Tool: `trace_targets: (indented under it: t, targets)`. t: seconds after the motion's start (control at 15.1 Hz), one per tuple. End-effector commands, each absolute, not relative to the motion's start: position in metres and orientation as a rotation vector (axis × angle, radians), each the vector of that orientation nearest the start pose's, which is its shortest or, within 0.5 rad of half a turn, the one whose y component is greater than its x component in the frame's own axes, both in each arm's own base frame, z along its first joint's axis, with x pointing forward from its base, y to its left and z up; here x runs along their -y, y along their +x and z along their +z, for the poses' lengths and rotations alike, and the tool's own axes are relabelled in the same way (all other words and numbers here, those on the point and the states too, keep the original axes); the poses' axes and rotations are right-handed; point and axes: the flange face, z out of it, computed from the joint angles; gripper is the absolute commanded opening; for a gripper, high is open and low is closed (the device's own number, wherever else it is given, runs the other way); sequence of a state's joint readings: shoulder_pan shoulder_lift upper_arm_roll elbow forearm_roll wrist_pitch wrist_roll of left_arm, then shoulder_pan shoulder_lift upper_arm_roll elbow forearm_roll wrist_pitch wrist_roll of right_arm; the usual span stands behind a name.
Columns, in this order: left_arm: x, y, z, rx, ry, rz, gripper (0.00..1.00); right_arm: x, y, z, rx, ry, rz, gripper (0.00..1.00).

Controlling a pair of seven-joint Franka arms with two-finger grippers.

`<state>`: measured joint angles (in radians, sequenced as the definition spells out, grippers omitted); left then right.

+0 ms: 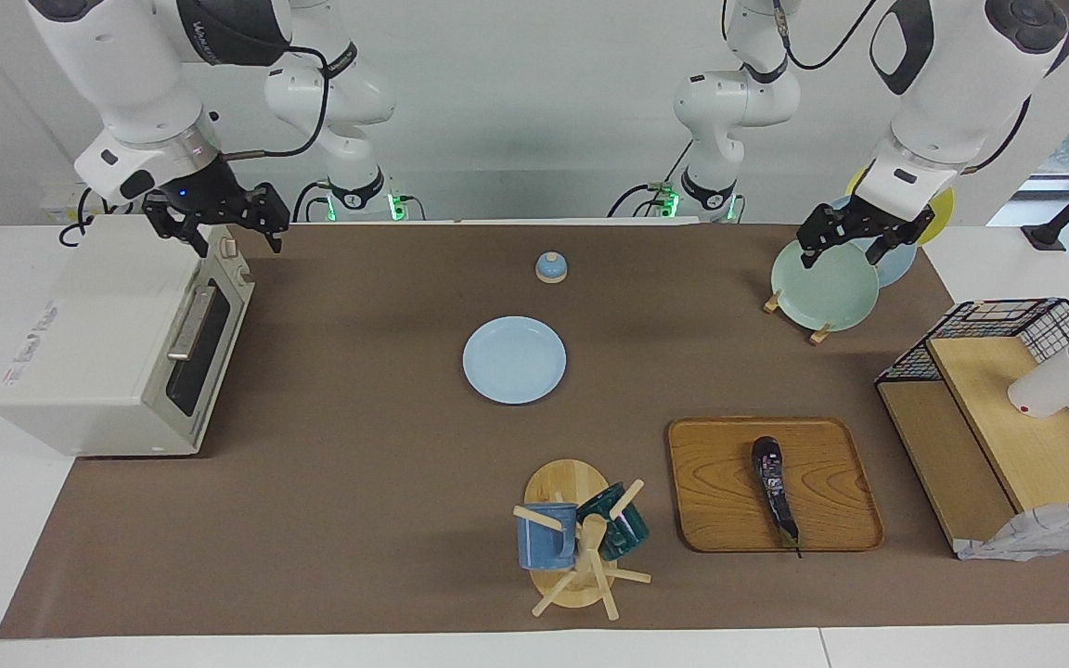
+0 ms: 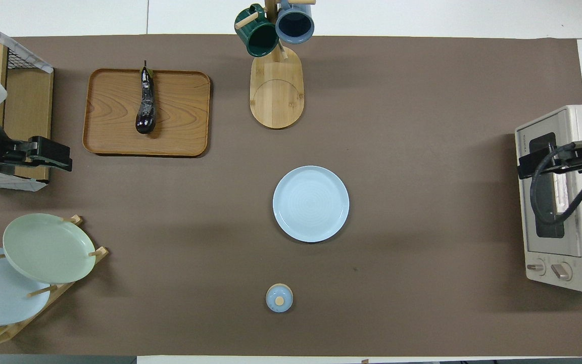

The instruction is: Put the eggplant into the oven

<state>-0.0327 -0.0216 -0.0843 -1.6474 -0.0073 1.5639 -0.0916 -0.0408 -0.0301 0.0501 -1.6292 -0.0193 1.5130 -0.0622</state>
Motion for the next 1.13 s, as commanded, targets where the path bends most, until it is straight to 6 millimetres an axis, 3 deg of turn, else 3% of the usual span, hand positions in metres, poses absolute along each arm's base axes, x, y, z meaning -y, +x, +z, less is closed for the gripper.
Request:
trace_targets:
  t: [0.0, 0.53, 0.6, 0.66, 0.73, 1.06]
  targets:
    - [0.062, 0.537, 0.603, -0.018, -3.151, 0.09, 1.0, -0.006, 0.538, 0.613, 0.094, -3.136, 0.128, 1.0]
    - [0.062, 0.537, 0.603, -0.018, -3.151, 0.09, 1.0, -0.007, 0.54, 0.615, 0.108, -3.136, 0.051, 1.0]
    - [0.063, 0.537, 0.602, -0.021, -3.151, 0.094, 1.0, -0.008, 0.542, 0.614, 0.108, -3.137, 0.036, 0.82]
    - [0.062, 0.537, 0.603, -0.018, -3.151, 0.09, 1.0, -0.008, 0.541, 0.611, 0.108, -3.138, 0.043, 0.29]
    - [0.063, 0.537, 0.603, -0.021, -3.151, 0.092, 1.0, -0.006, 0.54, 0.609, 0.113, -3.138, 0.053, 0.02]
    - [0.062, 0.537, 0.603, -0.018, -3.151, 0.092, 1.0, 0.003, 0.538, 0.596, 0.102, -3.202, 0.04, 0.0]
